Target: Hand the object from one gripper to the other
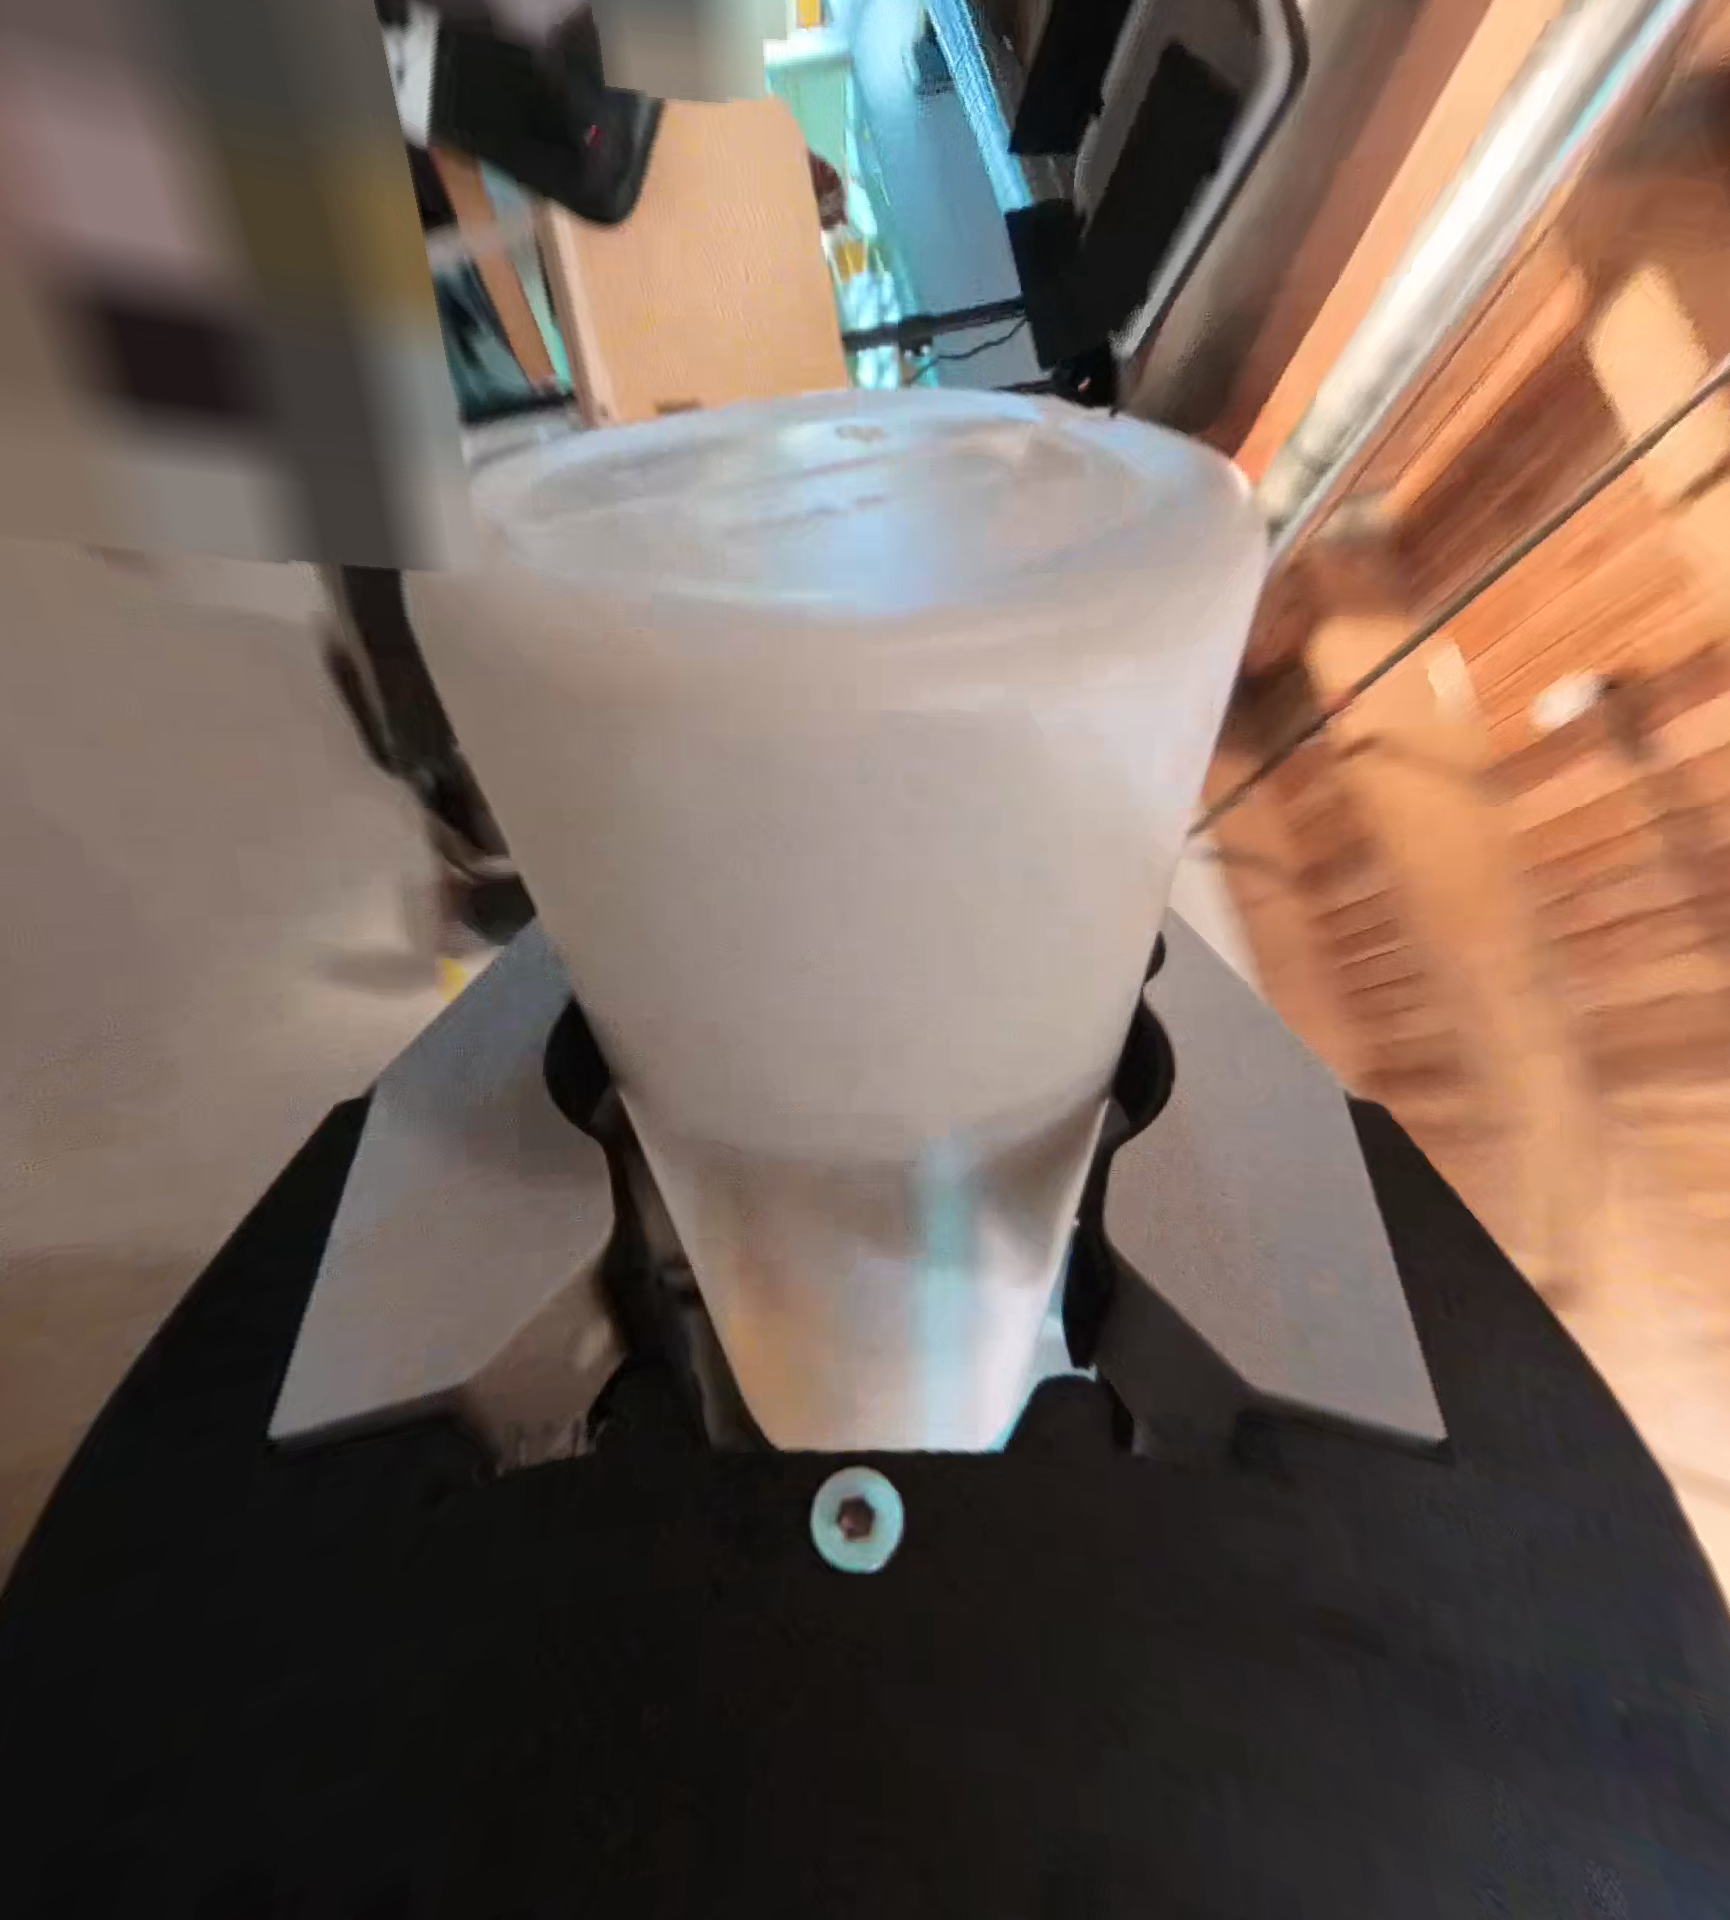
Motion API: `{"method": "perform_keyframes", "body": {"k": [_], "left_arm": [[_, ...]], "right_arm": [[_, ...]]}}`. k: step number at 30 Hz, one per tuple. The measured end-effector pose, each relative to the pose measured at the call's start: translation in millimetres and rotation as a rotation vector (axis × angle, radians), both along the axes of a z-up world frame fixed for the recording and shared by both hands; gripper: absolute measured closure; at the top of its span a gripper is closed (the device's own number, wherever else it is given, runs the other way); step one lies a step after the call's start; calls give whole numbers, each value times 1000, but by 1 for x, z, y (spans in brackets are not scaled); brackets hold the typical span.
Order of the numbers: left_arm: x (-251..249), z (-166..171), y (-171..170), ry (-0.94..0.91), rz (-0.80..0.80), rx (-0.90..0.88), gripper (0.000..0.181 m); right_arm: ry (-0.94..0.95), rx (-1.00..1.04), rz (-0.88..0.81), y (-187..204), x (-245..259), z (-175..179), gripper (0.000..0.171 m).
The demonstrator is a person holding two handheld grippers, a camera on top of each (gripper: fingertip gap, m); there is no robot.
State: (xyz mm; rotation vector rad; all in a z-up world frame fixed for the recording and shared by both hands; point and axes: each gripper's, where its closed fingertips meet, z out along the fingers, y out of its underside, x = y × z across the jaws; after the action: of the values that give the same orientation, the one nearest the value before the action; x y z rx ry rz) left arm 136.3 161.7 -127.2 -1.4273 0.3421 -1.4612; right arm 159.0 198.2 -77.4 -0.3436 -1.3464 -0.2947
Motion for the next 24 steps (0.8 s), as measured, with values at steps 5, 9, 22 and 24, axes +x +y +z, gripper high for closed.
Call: {"method": "perform_keyframes", "body": {"k": [5, 9, 22, 24], "left_arm": [[33, 4, -17, -67, -206, -132, 26], [63, -10, -27, 55, -279, -134, 27], [68, -11, -16, -78, -278, -137, 78], [66, -13, -16, -93, -267, -118, 90]], "right_arm": [[-143, 522, -77, 0, -6, -14, 72], [-203, 608, -16, -12, -14, -30, 72], [-280, 638, 67, -31, -18, -47, 73], [-301, 661, 60, -29, -17, -49, 73]]}}
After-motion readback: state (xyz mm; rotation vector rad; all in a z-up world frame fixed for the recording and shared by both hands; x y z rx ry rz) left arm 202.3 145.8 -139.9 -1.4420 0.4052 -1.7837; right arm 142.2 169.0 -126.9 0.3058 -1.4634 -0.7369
